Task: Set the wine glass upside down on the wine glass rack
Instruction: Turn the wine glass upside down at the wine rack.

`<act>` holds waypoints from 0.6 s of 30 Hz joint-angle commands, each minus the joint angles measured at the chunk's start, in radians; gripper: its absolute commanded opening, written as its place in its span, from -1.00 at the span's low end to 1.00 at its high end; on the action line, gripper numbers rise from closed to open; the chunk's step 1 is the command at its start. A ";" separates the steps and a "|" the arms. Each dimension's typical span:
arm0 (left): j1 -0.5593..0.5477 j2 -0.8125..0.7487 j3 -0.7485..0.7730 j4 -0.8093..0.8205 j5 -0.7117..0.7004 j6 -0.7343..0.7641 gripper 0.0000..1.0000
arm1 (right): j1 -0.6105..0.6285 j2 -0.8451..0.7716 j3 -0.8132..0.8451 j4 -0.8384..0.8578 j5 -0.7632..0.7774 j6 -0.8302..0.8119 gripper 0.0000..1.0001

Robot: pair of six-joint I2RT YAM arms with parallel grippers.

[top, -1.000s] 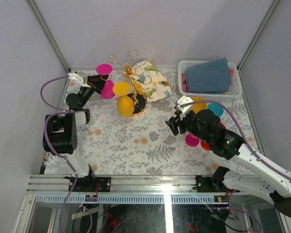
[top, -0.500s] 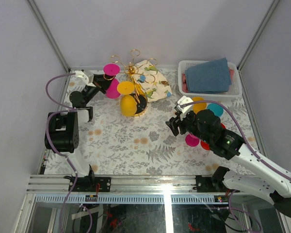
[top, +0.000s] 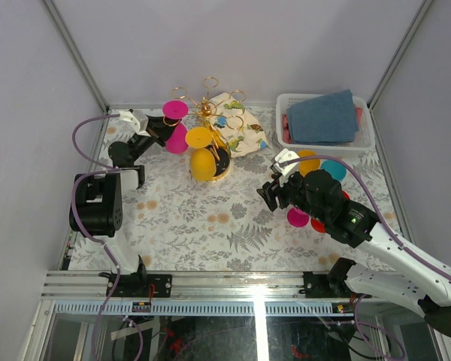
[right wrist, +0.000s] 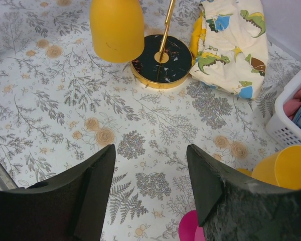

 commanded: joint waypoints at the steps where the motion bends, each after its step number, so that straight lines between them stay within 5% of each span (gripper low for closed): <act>1: -0.013 0.011 -0.033 0.061 0.142 0.074 -1.00 | -0.003 -0.010 0.024 0.020 -0.002 0.010 0.32; 18: -0.059 0.033 -0.010 0.064 0.126 0.078 -0.96 | -0.003 0.024 0.049 -0.010 -0.034 0.007 0.32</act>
